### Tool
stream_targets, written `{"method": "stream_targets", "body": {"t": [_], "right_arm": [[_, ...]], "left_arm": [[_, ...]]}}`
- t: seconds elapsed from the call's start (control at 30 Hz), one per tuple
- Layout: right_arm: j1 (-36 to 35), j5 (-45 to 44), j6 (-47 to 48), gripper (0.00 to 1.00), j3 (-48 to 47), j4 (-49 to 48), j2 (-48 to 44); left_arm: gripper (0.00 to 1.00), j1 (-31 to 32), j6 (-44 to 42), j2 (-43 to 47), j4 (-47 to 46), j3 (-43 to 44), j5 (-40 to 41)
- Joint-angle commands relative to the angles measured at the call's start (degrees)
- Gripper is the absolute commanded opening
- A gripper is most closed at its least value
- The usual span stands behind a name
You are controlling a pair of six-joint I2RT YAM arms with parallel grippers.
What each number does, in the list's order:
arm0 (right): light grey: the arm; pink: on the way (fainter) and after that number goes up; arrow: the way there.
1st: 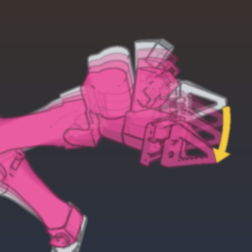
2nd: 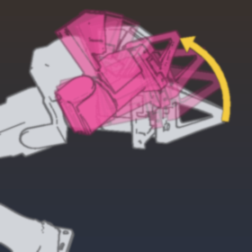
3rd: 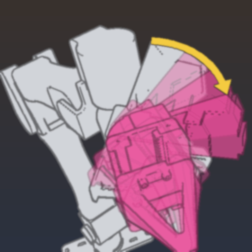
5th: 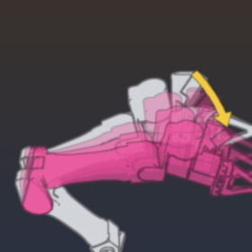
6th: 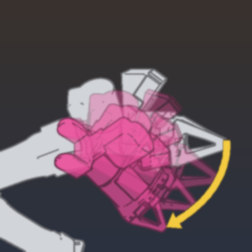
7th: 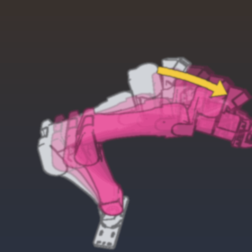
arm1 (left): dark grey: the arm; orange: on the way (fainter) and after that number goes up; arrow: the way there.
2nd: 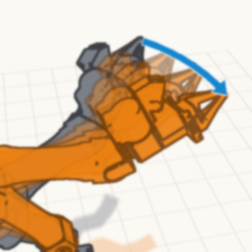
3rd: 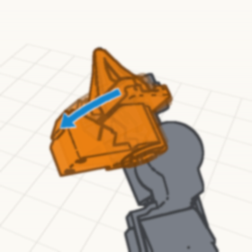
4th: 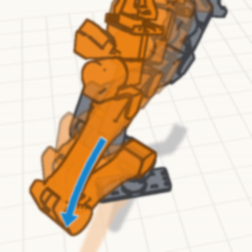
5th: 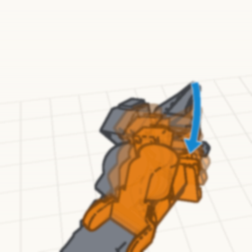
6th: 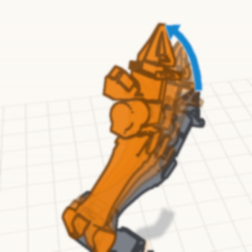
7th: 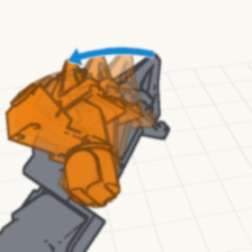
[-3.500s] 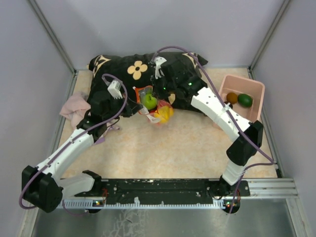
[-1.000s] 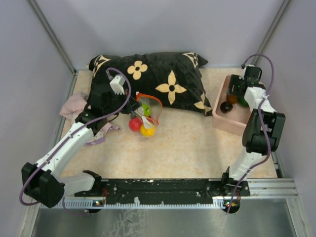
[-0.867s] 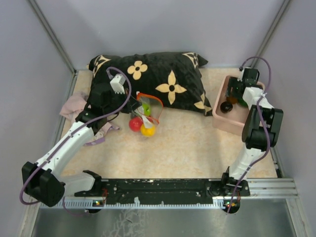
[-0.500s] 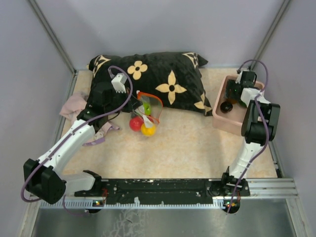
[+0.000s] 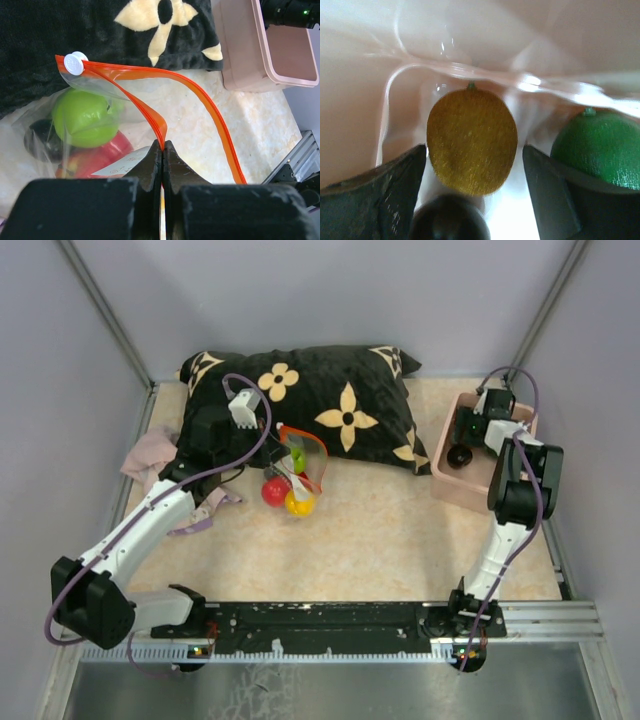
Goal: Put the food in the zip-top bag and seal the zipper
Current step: Pick up the fake fruit from the bin.
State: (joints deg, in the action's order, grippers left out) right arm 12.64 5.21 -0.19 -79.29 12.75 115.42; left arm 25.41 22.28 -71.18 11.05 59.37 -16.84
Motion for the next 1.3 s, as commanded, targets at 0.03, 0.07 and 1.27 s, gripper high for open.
{"method": "stream_targets", "body": {"t": [0.03,0.07,1.27], "right_arm": [[0.6,-0.4,-1.5,0.79,-2.6,-5.8,1.6],[0.7,-0.4,-1.8,0.78,-2.5,-6.7,1.8],[0.3,-2.5,-5.9,0.42,5.5,-1.3,-23.0]], "left_arm": [[0.0,0.2,0.1,-0.1,-1.5,1.5,-1.0],[0.0,0.1,0.1,-0.1,-1.5,1.4,-0.9],[0.0,0.1,0.6,-0.2,-3.3,0.5,-1.7]]}}
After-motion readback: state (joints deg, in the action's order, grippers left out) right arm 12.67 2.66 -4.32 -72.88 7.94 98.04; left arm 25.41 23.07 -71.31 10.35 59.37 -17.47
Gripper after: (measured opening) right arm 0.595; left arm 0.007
